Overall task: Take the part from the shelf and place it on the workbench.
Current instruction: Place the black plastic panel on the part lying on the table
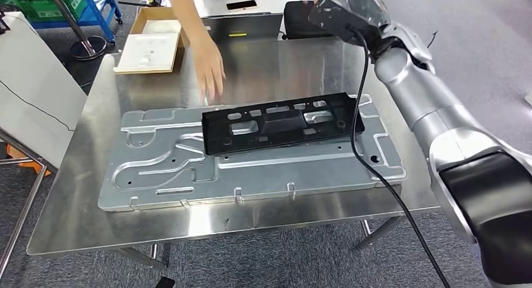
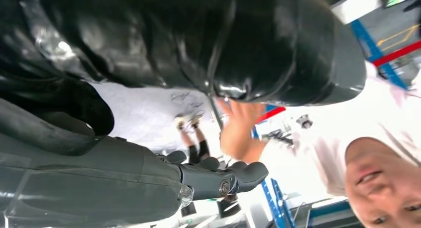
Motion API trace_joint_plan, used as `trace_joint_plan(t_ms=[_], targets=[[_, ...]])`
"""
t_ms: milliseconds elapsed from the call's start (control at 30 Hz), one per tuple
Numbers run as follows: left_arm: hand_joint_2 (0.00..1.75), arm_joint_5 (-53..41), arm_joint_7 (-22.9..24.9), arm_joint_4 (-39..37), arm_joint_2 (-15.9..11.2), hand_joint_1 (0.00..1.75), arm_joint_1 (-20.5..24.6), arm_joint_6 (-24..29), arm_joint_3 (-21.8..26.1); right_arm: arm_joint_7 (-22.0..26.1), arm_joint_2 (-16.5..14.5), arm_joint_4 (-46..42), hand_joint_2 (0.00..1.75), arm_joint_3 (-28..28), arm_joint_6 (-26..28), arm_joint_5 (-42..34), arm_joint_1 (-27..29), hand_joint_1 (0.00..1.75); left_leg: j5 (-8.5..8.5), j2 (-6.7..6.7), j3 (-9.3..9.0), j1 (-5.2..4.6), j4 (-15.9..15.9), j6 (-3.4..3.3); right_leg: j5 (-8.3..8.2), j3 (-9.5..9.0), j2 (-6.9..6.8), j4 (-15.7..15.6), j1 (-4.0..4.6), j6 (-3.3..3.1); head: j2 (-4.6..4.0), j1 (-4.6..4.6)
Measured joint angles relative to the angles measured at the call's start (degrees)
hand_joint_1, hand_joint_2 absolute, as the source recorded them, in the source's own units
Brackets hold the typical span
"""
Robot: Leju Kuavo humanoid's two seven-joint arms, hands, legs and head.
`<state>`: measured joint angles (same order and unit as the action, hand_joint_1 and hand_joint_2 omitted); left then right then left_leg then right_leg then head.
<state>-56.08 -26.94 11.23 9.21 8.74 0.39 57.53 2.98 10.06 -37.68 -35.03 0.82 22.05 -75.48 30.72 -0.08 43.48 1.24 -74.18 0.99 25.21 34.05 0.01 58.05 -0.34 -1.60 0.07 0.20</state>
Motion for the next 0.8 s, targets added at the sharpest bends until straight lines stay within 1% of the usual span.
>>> trace_joint_plan(t_ms=[33,67,100,133,167,200,233,300,333,367,400,433,467,500,533,567,600,633,667,700,767,800], targets=[[0.00,0.0,0.0,0.0,-0.1,0.00,-0.1,0.1,0.0,0.6,0.0,-0.6,0.00,0.3,0.5,-0.3,1.0,0.00,-0.46,0.00,-0.38,-0.01,0.1,-0.05,-0.02,0.11,0.09,0.1,0.09,-0.01,0.00,0.00],[0.00,-0.1,0.0,0.0,-0.1,0.00,-0.1,0.2,0.0,1.2,0.0,-1.2,0.00,0.7,1.0,-0.6,2.0,0.00,-1.82,0.00,-1.87,-0.03,2.4,-0.18,0.01,0.18,0.18,0.3,0.16,0.03,0.00,0.00],[0.00,-0.1,0.0,0.0,-0.2,0.00,-0.1,0.3,0.0,1.6,0.0,-2.0,0.00,1.1,1.6,-0.6,2.9,0.00,-3.54,-0.02,-4.11,-0.07,6.3,-0.43,0.08,0.22,0.26,0.5,0.22,0.11,0.00,0.00],[0.00,-0.1,0.0,0.0,-0.3,0.00,-0.1,0.4,0.0,1.9,0.0,-2.7,0.00,1.5,2.1,-0.5,3.7,0.00,-4.68,-0.04,-6.33,-0.20,10.2,-0.75,0.16,0.34,0.31,0.7,0.31,0.24,0.00,0.00],[0.00,0.0,-0.1,0.0,-0.4,0.00,-0.1,0.4,0.0,2.1,0.1,-3.4,0.00,2.0,2.6,-0.4,4.4,0.00,-5.40,-0.06,-7.90,-0.34,13.1,-1.11,0.21,0.47,0.34,0.9,0.38,0.45,0.00,0.00],[0.00,0.1,-0.3,0.0,-0.5,0.00,-0.1,0.4,0.0,2.1,0.2,-4.0,0.00,2.4,2.9,-0.2,5.0,0.00,-5.58,-0.09,-8.71,-0.50,14.7,-1.42,0.20,0.61,0.36,1.0,0.41,0.68,0.00,0.00],[0.00,0.2,-0.4,0.0,-0.6,0.00,-0.2,0.4,0.0,2.2,0.3,-4.6,0.00,2.8,3.1,-0.1,5.6,0.00,-5.45,-0.10,-8.86,-0.66,15.1,-1.68,0.09,0.74,0.37,1.0,0.41,0.97,0.00,-0.01],[0.00,0.3,-0.5,0.0,-0.6,0.00,-0.3,0.4,0.0,2.2,0.5,-5.5,0.00,3.4,3.2,0.0,6.7,0.00,-5.94,0.00,-8.84,-0.55,15.6,-2.21,0.03,0.83,0.40,0.9,0.31,1.58,0.00,-0.02],[0.00,0.3,-0.5,0.0,-0.6,0.00,-0.3,0.4,0.0,2.2,0.6,-5.9,0.00,3.7,3.3,0.1,7.0,0.00,-6.23,0.09,-8.92,-0.39,16.0,-2.55,0.52,1.10,0.38,1.5,0.27,1.89,0.00,0.00],[0.00,0.2,-0.5,0.0,-0.6,0.00,-0.3,0.4,0.1,2.2,0.8,-6.3,0.00,4.1,3.3,0.1,7.1,0.00,-6.52,0.19,-8.98,-0.21,16.4,-2.88,1.61,1.79,0.36,3.0,0.21,2.16,0.00,0.01],[0.00,0.1,-0.5,0.0,-0.6,0.00,-0.3,0.3,0.1,2.2,0.9,-6.5,0.00,4.4,3.3,0.1,7.3,0.00,-6.73,0.28,-9.00,-0.09,16.6,-3.09,3.24,2.98,0.32,5.6,0.06,2.43,0.00,0.01],[0.00,0.0,-0.5,0.0,-0.6,0.00,-0.3,0.3,0.1,2.2,1.0,-6.7,0.00,4.8,3.3,0.1,7.6,0.00,-6.80,0.27,-8.94,-0.09,16.7,-3.22,5.10,4.65,0.30,9.2,-0.09,2.69,0.00,0.03],[0.00,-0.2,-0.5,0.0,-0.6,0.00,-0.3,0.3,0.1,2.3,1.2,-6.9,0.00,5.1,3.4,0.0,8.1,0.00,-6.82,0.28,-8.88,-0.08,16.7,-3.25,6.63,6.35,0.29,12.8,-0.29,2.94,0.00,0.02],[0.00,-0.3,-0.4,0.0,-0.6,0.00,-0.4,0.3,0.1,2.6,1.3,-7.0,0.00,5.4,3.4,-0.1,8.7,0.00,-6.82,0.29,-8.86,-0.06,16.7,-3.23,7.32,7.58,0.28,15.4,-0.51,3.17,0.00,0.03],[0.00,-0.4,-0.2,0.0,-0.6,0.00,-0.5,0.3,0.1,2.9,1.4,-7.3,0.00,5.7,3.4,-0.1,9.5,0.00,-6.80,0.29,-8.85,-0.02,16.6,-3.20,6.93,7.90,0.25,16.0,-0.74,3.36,0.00,0.03],[0.00,-0.6,0.2,0.0,-0.6,0.00,-0.5,0.4,0.1,3.2,1.5,-7.6,0.00,6.0,3.5,-0.2,10.2,0.00,-6.76,0.30,-8.85,0.03,16.5,-3.12,5.45,7.04,0.18,14.2,-0.95,3.50,0.01,0.03],[0.00,-0.8,0.6,0.0,-0.6,0.00,-0.5,0.5,0.1,3.6,1.6,-8.0,0.00,6.4,3.6,-0.3,10.7,0.00,-6.67,0.30,-8.84,0.09,16.3,-2.96,3.37,5.24,0.07,10.6,-1.14,3.59,0.01,0.03],[0.00,-0.9,1.1,0.0,-0.6,0.00,-0.5,0.6,0.1,4.0,1.6,-8.5,0.00,6.8,3.7,-0.3,11.1,0.00,-6.56,0.30,-8.80,0.09,16.1,-2.68,1.83,3.25,-0.03,6.7,-1.19,3.62,0.01,0.03],[0.00,-1.0,1.5,0.0,-0.7,0.00,-0.5,0.8,0.1,4.3,1.6,-8.9,0.00,7.1,3.9,-0.4,11.4,0.00,-6.46,0.29,-8.72,0.05,15.9,-2.32,0.71,1.70,-0.05,3.5,-1.12,3.50,0.01,0.02],[0.00,-0.9,1.8,0.0,-0.7,0.00,-0.5,0.9,0.1,4.5,1.6,-9.3,0.00,7.4,4.1,-0.4,11.8,0.00,-6.41,0.28,-8.64,-0.01,15.8,-1.91,0.28,0.84,-0.03,1.7,-0.97,3.32,0.01,0.02],[0.00,-0.8,2.2,0.0,-0.7,0.00,-0.5,1.0,0.1,4.8,1.6,-9.9,0.00,7.7,4.3,-0.3,12.6,0.00,-6.53,0.27,-8.58,-0.07,15.9,-1.10,0.24,0.79,0.12,1.1,-0.57,2.67,0.01,0.01],[0.00,-0.8,2.3,0.0,-0.7,0.00,-0.5,1.0,0.1,4.9,1.6,-10.2,0.00,7.9,4.4,-0.3,13.0,0.00,-6.49,0.28,-8.49,-0.01,16.0,-0.72,0.10,0.83,0.11,1.0,-0.63,2.26,0.01,0.01]])
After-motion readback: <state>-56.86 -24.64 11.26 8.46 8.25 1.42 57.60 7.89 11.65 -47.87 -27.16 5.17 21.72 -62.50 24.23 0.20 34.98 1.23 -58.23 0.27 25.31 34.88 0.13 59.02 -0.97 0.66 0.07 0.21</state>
